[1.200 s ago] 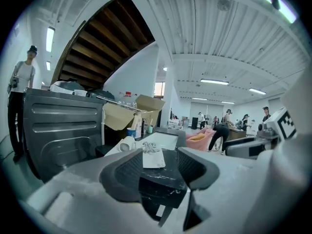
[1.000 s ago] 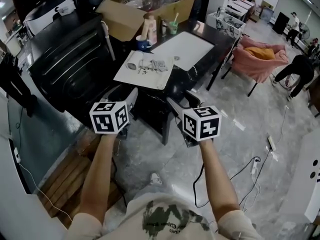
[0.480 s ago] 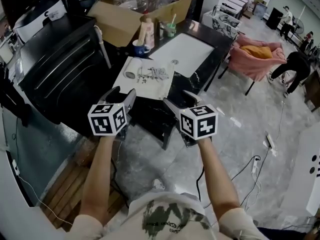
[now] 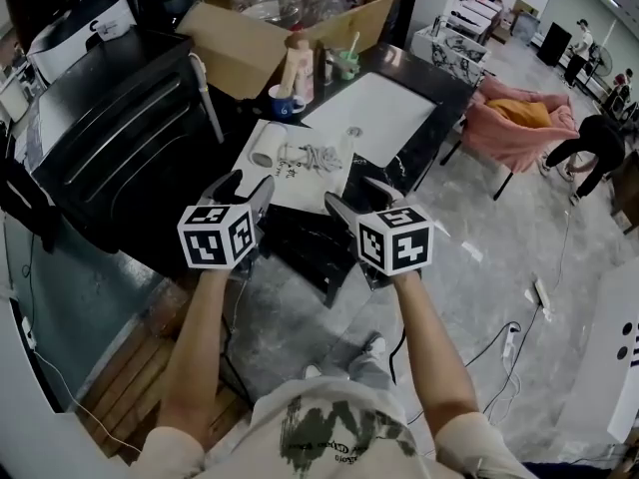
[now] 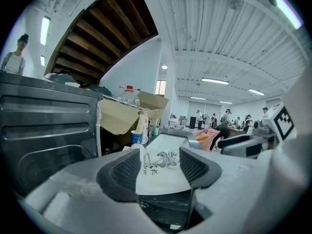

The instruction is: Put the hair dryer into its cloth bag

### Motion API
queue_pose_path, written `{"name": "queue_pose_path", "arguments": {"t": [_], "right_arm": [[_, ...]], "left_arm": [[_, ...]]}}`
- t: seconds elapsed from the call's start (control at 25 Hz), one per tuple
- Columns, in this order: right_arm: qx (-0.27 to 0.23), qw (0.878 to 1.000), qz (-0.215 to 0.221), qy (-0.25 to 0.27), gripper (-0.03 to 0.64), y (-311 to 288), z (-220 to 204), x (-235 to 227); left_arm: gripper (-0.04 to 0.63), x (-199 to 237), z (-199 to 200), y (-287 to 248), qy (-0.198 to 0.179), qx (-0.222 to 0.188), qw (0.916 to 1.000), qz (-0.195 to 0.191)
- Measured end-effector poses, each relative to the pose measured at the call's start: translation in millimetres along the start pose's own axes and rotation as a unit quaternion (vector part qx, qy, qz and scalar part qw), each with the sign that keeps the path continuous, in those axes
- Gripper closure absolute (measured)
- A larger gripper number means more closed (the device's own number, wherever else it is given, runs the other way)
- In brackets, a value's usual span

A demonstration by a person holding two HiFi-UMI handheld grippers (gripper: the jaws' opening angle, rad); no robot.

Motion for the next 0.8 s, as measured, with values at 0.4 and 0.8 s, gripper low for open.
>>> {"name": "queue_pose_path", "arguments": {"t": [0.4, 0.8], "right_arm": [[0.010, 0.998, 0.056, 0.029, 0.319, -37, 15, -29], [0.042, 0.985, 0.152, 0.075, 0.313, -104, 32, -57]], "left_arm": [[0.331, 5, 7, -26, 0.014, -0.005, 0.9987, 0.048], [0.331, 19, 10, -58, 0.043, -0.002, 0.9902, 0.133]]}}
Point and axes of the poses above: the fingertips, and each gripper's own axes: y backward along the fingers, x to its left, z out of its top, the point moved 1 cm from there along y, backward along the fingers, and after that the axes turned 5 degrees about x, right-handed, at the moved point
